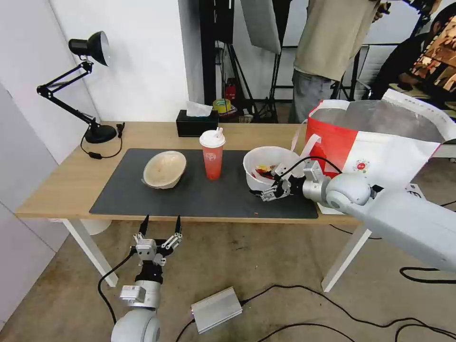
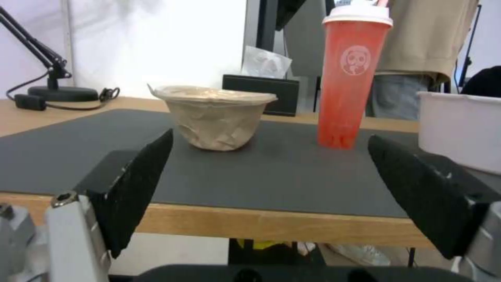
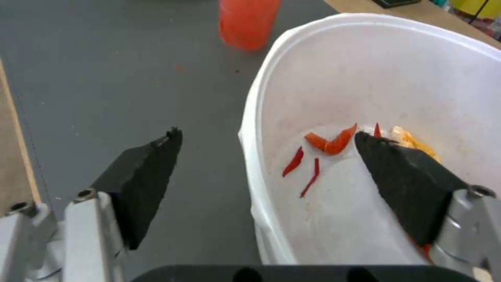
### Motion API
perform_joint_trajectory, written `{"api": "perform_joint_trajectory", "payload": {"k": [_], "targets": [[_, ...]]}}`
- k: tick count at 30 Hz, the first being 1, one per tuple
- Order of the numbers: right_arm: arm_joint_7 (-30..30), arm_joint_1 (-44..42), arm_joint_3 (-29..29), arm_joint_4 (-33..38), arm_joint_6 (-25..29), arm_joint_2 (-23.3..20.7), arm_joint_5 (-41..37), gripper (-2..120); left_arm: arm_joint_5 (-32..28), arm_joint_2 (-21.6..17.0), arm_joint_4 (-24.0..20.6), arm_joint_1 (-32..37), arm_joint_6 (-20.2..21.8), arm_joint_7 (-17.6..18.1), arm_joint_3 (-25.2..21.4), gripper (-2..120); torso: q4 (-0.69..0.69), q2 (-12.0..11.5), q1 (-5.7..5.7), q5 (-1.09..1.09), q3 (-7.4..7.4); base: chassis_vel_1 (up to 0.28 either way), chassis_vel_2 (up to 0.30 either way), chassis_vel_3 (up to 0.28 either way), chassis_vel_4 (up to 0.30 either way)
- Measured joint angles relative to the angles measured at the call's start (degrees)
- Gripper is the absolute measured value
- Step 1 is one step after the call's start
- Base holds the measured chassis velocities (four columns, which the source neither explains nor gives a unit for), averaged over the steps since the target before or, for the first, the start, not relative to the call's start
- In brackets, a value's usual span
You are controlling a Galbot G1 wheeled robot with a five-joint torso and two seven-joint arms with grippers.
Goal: Pick up the trash from the table and place it into the takeout bag.
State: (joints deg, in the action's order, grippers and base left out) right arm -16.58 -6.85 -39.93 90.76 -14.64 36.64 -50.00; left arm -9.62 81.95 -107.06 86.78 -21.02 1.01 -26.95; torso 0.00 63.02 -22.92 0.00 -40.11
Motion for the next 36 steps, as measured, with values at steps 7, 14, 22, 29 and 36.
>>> {"api": "perform_joint_trajectory", "payload": {"k": [7,14,22,29,36], "targets": [[0.0,0.0,0.0,0.0,-0.6,-0.1,0.2,62,0.0,-0.1,0.0,-0.1,0.0,0.0,0.0,100,0.0,0.0,0.0,0.0,0.0,0.0,0.0,0.0,0.0],[-0.1,-0.1,0.1,0.1,-1.3,-0.2,0.3,39,0.0,-0.3,0.1,-0.1,0.0,0.0,0.1,100,0.0,0.0,0.0,0.0,0.0,0.0,0.0,0.0,0.0],[-0.1,-0.2,0.2,0.0,-1.5,-0.1,0.0,6,0.0,-0.4,0.3,-0.2,0.0,-0.1,0.0,100,0.0,0.0,0.0,0.0,0.0,0.0,0.0,0.0,0.0],[0.0,-0.2,0.2,-0.4,-1.5,0.1,-0.4,0,0.0,-0.3,0.6,-0.3,-0.1,-0.1,0.0,100,-0.01,0.0,0.0,-0.01,0.0,0.0,0.0,0.0,0.0],[0.0,-0.2,0.2,-0.8,-1.5,0.4,-0.5,0,-0.1,-0.2,0.7,-0.4,-0.2,-0.1,0.1,100,-0.01,0.0,0.0,0.0,0.0,0.0,0.0,0.0,0.0]]}}
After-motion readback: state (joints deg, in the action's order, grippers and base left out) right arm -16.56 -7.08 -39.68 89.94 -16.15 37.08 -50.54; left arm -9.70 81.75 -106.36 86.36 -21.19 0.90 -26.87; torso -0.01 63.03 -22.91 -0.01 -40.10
